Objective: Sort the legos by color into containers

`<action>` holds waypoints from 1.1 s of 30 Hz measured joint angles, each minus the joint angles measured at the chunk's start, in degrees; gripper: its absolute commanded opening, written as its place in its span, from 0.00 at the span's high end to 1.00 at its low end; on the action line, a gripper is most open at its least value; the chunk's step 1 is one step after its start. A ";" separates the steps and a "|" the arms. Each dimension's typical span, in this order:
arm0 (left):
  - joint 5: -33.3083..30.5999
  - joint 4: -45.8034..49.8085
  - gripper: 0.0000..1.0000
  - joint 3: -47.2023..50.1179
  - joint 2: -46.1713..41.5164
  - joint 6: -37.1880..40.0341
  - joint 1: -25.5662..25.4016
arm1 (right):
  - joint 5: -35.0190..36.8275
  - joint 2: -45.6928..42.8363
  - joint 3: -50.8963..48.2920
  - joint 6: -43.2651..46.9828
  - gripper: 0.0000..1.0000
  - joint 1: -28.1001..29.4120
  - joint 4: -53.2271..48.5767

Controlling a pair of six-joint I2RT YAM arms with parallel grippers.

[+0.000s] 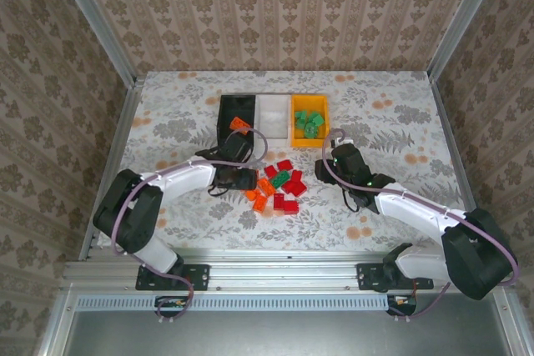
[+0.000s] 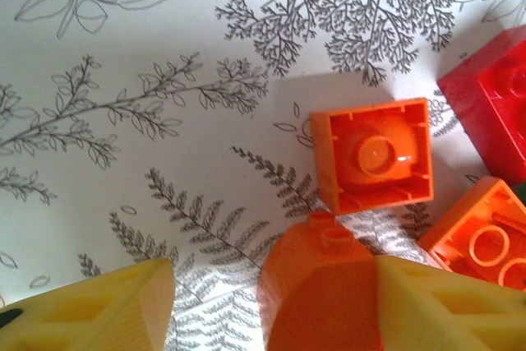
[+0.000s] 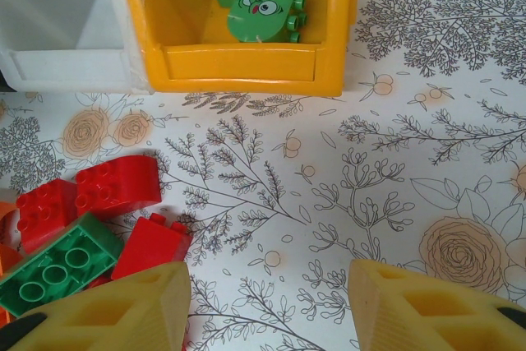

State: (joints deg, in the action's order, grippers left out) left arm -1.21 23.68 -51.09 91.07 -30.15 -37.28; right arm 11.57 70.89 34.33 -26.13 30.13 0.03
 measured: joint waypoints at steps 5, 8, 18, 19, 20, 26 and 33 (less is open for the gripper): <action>0.92 -1.11 0.45 0.00 1.88 0.22 1.38 | 0.00 0.00 0.00 0.00 0.46 0.00 0.00; 1.11 -1.14 0.49 0.00 2.08 0.28 1.42 | 0.00 0.00 0.00 0.02 0.46 0.00 0.00; 1.03 -1.38 0.66 0.44 1.79 1.05 1.75 | 0.00 0.00 0.00 0.00 0.47 0.00 0.00; 1.01 -1.22 0.66 0.46 1.70 1.05 1.81 | 0.00 0.00 0.00 0.02 0.47 0.00 0.02; 1.01 -1.05 0.67 0.46 1.62 1.07 1.81 | 0.00 0.00 0.00 0.00 0.48 0.00 0.02; 0.70 2.38 0.66 -0.66 -0.79 1.62 2.51 | 0.00 0.00 0.00 0.00 0.48 0.00 0.02; -0.24 8.50 0.66 -18.01 -0.26 4.87 6.19 | -0.09 0.00 0.00 0.00 0.48 0.00 0.02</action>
State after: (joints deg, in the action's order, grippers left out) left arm -1.45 32.18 -69.10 90.80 -25.28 -31.09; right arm 11.49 70.89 34.33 -26.13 30.13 0.05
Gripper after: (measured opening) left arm 0.343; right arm 0.523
